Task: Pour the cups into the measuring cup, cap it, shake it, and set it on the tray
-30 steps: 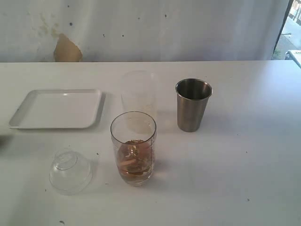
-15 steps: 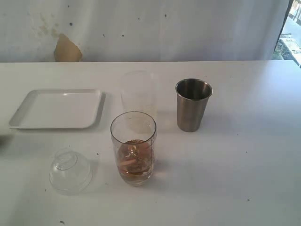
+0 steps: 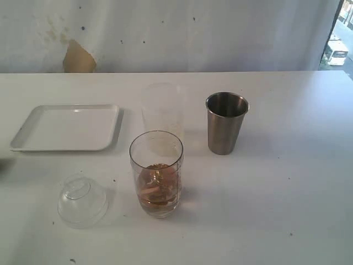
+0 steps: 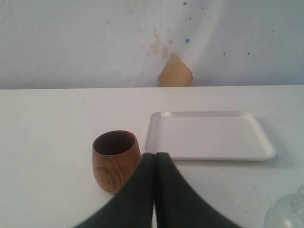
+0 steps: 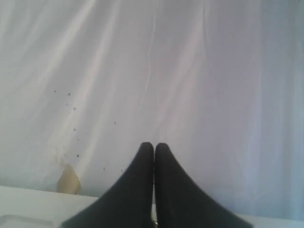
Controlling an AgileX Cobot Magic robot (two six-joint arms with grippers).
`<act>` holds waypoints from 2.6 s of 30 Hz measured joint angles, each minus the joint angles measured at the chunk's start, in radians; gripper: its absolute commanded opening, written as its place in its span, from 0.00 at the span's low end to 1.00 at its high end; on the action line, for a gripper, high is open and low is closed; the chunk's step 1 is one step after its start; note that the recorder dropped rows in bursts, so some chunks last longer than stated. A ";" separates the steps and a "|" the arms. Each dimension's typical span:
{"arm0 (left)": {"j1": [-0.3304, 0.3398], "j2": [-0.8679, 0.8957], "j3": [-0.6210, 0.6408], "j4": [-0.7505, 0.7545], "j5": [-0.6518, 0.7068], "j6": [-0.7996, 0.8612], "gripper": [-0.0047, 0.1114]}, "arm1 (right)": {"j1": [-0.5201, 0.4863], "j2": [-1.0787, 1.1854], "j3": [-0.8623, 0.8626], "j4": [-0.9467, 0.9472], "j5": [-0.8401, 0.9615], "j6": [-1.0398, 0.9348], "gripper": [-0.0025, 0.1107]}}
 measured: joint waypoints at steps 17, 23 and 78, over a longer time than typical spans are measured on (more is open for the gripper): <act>0.000 0.000 0.000 0.000 0.000 0.000 0.04 | -0.206 -0.033 0.241 0.028 0.128 -0.149 0.02; 0.000 0.000 0.000 0.000 0.000 0.000 0.04 | -0.206 -0.033 0.242 0.044 0.188 -0.181 0.02; 0.000 0.062 -0.213 -0.205 -0.298 -0.332 0.04 | -0.206 -0.033 0.242 0.044 0.381 -0.191 0.02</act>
